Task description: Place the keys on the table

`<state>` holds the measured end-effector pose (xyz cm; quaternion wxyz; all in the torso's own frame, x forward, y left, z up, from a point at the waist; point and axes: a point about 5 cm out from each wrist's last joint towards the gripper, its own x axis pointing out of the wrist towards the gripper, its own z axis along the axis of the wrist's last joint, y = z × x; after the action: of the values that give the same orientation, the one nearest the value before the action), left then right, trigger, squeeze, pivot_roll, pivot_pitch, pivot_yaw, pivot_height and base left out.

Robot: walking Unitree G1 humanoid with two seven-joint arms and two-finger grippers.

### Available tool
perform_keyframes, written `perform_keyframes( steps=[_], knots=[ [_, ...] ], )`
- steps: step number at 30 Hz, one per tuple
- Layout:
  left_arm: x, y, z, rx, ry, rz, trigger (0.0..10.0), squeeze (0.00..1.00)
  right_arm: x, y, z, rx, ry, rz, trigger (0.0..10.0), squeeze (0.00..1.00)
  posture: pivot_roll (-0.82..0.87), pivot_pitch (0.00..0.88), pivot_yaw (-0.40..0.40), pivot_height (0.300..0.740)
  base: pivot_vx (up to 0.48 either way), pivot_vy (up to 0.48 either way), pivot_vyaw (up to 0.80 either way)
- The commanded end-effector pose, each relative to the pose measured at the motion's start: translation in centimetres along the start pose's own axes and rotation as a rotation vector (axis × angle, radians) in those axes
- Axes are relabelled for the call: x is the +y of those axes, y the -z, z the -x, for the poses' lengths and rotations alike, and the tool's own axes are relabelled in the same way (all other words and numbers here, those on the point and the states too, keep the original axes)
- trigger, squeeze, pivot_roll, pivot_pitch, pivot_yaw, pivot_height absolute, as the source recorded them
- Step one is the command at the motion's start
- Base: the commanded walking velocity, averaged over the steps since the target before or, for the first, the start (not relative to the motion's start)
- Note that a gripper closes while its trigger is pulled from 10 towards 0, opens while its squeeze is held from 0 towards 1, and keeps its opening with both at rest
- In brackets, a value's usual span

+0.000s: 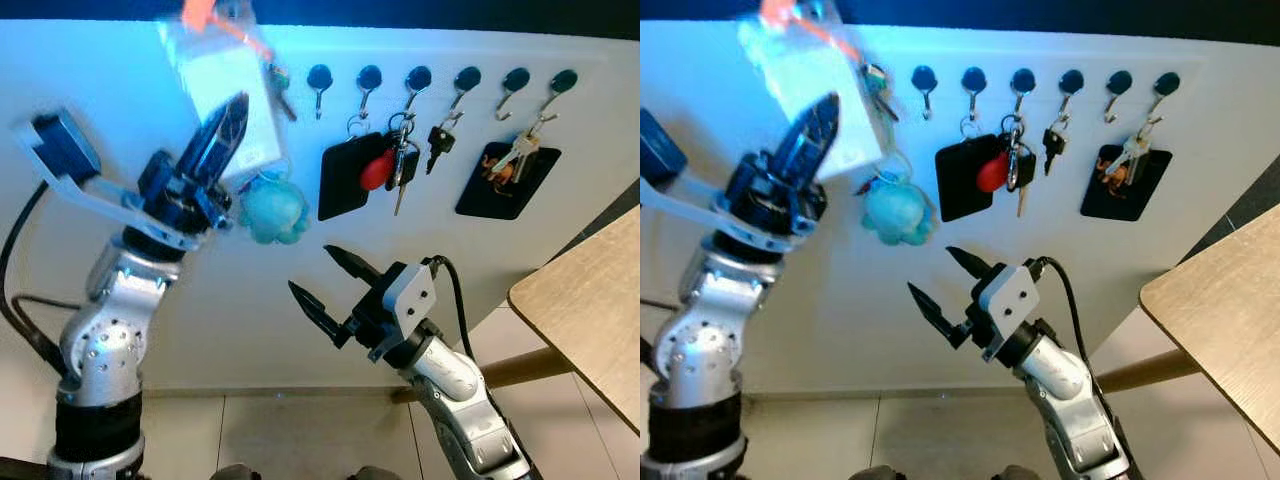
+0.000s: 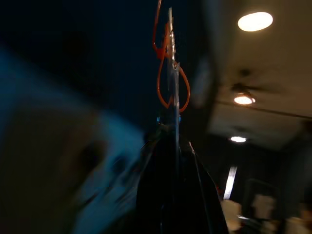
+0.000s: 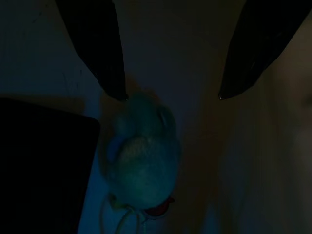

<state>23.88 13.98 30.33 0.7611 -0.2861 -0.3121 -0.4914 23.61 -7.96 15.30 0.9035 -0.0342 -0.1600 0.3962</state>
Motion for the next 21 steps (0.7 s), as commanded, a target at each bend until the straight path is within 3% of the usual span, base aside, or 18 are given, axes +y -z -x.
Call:
perform_keyframes(
  steps=[1, 4, 6, 7, 8, 10, 12, 15, 16, 17, 21],
  knots=[
    [-0.5, -0.4, -0.1, 0.004, 0.029, 0.017, 0.0, 0.00, 0.2, -0.3, 0.1, -0.006, -0.010, 0.005, 10.0, 0.00, 0.03, 0.102, -0.013, 0.740, 0.000, 0.000, 0.00],
    [-1.1, -0.3, 0.3, 0.042, 0.100, 0.100, 0.0, 0.00, 0.2, -0.3, 0.1, -0.006, -0.011, 0.004, 10.0, 0.00, 0.03, 0.101, -0.011, 0.740, 0.000, 0.000, 0.00],
    [-1.1, -0.3, 0.3, 0.042, 0.100, 0.100, 0.0, 0.00, 0.2, -0.3, 0.1, -0.006, -0.011, 0.004, 10.0, 0.00, 0.03, 0.101, -0.011, 0.740, 0.000, 0.000, 0.00],
    [-1.4, 0.5, 1.8, 0.157, 0.152, 0.169, 0.0, 0.00, 0.3, -0.1, 0.1, -0.003, -0.012, 0.004, 10.0, 0.00, 0.03, 0.102, -0.010, 0.740, 0.000, 0.000, 0.00],
    [-1.4, 0.5, 1.8, 0.157, 0.152, 0.169, 0.0, 0.00, 0.3, -0.1, 0.1, -0.003, -0.012, 0.004, 10.0, 0.00, 0.03, 0.102, -0.010, 0.740, 0.000, 0.000, 0.00],
    [-1.5, 1.4, 3.5, 0.272, 0.176, 0.214, 0.0, 0.00, 0.3, 0.0, 0.1, 0.002, -0.012, 0.004, 10.0, 0.00, 0.03, 0.102, -0.010, 0.740, 0.000, 0.000, 0.00],
    [-1.5, 1.6, 4.0, 0.304, 0.178, 0.229, 0.0, 0.00, 0.3, 0.1, 0.1, 0.004, -0.013, 0.004, 10.0, 0.00, 0.03, 0.102, -0.010, 0.740, 0.000, 0.000, 0.00],
    [-0.2, 2.5, 6.7, 0.407, 0.095, 0.246, 0.0, 0.00, 0.4, 0.4, 0.5, 0.020, -0.015, 0.006, 10.0, 0.00, 0.03, 0.102, -0.010, 0.740, 0.000, 0.000, 0.00],
    [0.1, 3.1, 8.3, 0.493, 0.073, 0.241, 0.0, 0.00, 0.4, 0.6, 0.7, 0.027, -0.013, 0.004, 10.0, 0.00, 0.03, 0.101, -0.009, 0.740, 0.000, 0.000, 0.00],
    [0.1, 3.1, 8.3, 0.493, 0.073, 0.241, 0.0, 0.00, 0.4, 0.6, 0.7, 0.027, -0.013, 0.004, 10.0, 0.00, 0.03, 0.101, -0.009, 0.740, 0.000, 0.000, 0.00],
    [1.2, 4.0, 11.2, 0.586, -0.028, 0.242, 0.0, 0.00, 0.4, 1.3, 1.5, 0.064, -0.010, -0.007, 10.0, 0.00, 0.03, 0.100, -0.008, 0.740, 0.000, 0.000, 0.00]
  ],
)
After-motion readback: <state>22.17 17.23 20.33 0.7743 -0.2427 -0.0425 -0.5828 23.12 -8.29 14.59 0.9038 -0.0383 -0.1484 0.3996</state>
